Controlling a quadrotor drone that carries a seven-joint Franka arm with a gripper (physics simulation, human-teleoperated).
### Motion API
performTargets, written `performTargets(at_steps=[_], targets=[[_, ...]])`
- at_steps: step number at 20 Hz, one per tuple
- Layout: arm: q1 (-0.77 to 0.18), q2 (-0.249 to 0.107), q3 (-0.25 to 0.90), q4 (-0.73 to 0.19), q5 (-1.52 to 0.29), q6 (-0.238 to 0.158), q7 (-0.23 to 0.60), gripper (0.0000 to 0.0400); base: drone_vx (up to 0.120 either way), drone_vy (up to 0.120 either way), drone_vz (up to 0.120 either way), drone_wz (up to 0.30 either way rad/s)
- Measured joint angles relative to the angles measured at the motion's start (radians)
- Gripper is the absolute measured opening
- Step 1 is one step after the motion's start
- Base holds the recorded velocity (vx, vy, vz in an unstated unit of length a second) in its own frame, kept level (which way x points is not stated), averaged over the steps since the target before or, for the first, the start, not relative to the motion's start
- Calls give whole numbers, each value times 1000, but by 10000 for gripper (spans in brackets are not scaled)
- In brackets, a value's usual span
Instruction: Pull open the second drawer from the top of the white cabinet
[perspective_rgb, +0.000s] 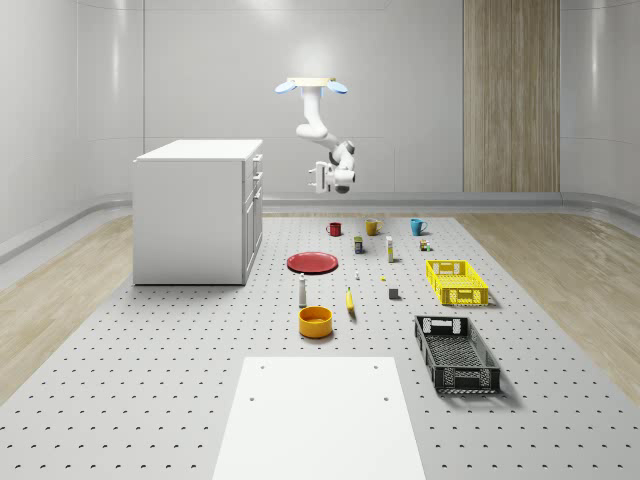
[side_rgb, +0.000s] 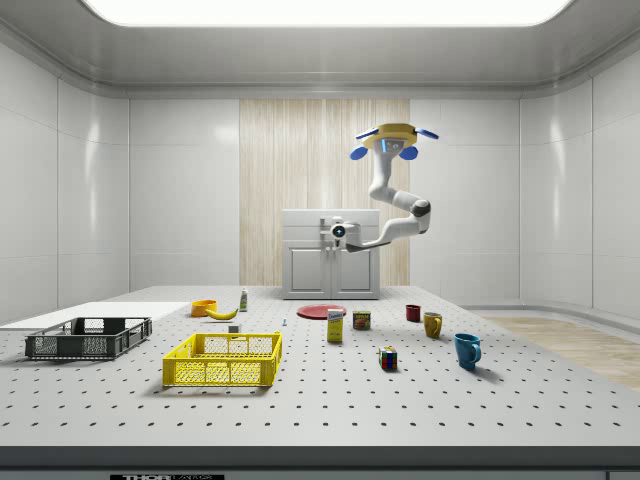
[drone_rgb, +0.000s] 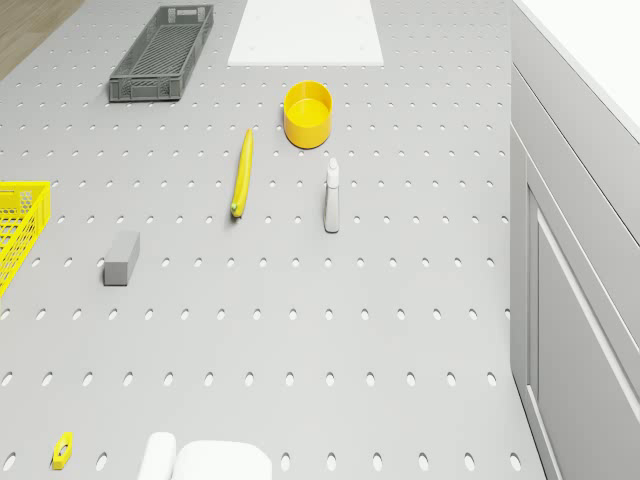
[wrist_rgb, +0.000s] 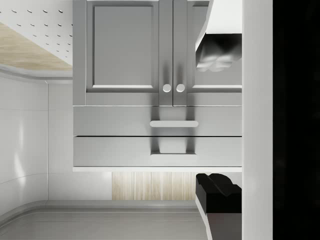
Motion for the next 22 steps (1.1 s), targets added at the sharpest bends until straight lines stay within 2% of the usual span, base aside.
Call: performTargets(at_steps=[12,22], targets=[[28,2,90,-75,77,117,-20,300,0,0,0,0],[66,26,178,-124,173,224,-54,300,0,0,0,0]])
